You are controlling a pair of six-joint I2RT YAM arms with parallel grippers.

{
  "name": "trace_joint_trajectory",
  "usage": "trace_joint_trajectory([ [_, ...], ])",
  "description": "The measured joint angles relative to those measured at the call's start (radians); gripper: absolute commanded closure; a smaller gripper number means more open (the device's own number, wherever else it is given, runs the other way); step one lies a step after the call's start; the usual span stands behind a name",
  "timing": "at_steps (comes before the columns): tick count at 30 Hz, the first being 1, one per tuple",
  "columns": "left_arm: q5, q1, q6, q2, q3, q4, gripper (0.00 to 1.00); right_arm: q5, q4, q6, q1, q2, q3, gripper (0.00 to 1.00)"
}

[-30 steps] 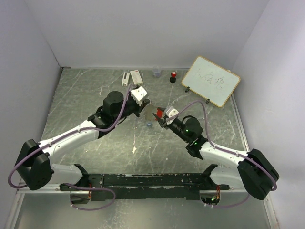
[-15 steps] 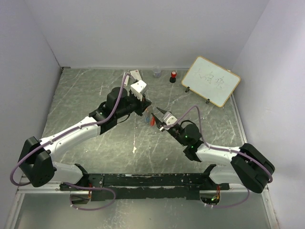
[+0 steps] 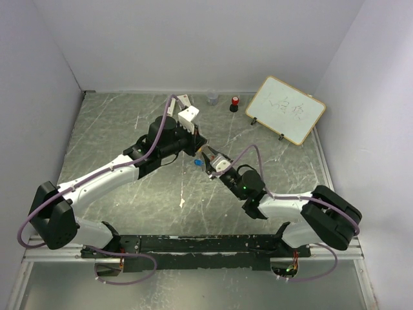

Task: Put the keys on the keyring

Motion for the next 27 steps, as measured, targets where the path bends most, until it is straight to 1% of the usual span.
trace_joint_trajectory([
  [9,0.002,0.0,-0.014,0.0,0.013,-0.026,0.93,0.077,0.067,-0.037,0.012,0.056,0.013,0.74],
  [13,0.01,0.0,-0.021,0.0,0.016,-0.027,0.93,0.088,0.083,-0.047,0.013,0.077,0.026,0.75],
  [17,0.014,0.0,-0.024,0.0,0.016,-0.033,0.93,0.09,0.096,-0.053,0.013,0.098,0.035,0.79],
  [25,0.019,0.0,-0.024,0.0,0.018,-0.037,0.93,0.101,0.124,-0.063,0.014,0.12,0.042,0.89],
  [27,0.019,0.0,-0.024,0.0,0.024,-0.04,0.93,0.104,0.129,-0.065,0.015,0.12,0.042,0.93],
])
